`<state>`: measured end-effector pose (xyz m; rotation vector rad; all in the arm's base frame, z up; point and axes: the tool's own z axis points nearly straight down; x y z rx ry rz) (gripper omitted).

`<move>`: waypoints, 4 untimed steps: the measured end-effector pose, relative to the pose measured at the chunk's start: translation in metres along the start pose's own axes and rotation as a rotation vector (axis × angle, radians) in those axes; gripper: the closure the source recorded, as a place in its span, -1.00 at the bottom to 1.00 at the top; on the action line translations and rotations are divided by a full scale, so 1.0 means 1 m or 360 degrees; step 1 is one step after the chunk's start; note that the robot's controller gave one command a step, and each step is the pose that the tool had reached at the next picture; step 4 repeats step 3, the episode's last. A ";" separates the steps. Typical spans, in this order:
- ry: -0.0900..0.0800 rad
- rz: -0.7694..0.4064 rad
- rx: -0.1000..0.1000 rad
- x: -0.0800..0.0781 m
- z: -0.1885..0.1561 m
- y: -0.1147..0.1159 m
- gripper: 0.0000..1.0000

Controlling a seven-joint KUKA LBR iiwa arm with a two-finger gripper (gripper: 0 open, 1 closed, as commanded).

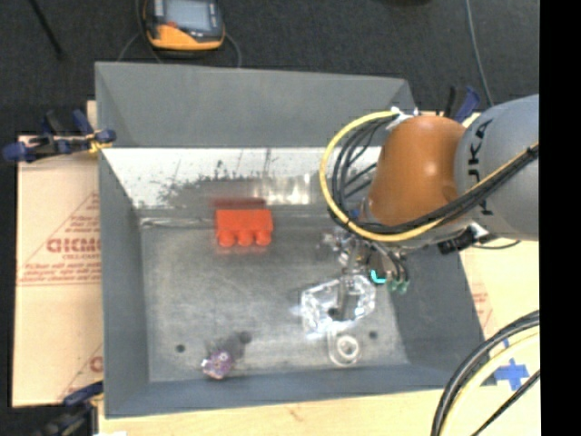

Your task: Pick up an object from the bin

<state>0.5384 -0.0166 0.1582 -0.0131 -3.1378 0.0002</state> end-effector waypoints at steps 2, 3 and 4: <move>-0.0017 -0.0339 0.0003 -0.026 0.081 -0.042 1.00; -0.0022 -0.0276 0.0006 -0.055 -0.102 -0.038 1.00; -0.0022 -0.0276 0.0006 -0.055 -0.102 -0.038 1.00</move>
Offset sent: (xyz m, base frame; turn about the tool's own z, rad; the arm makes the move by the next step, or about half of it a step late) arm 0.0228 -0.0414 -0.0854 -0.2144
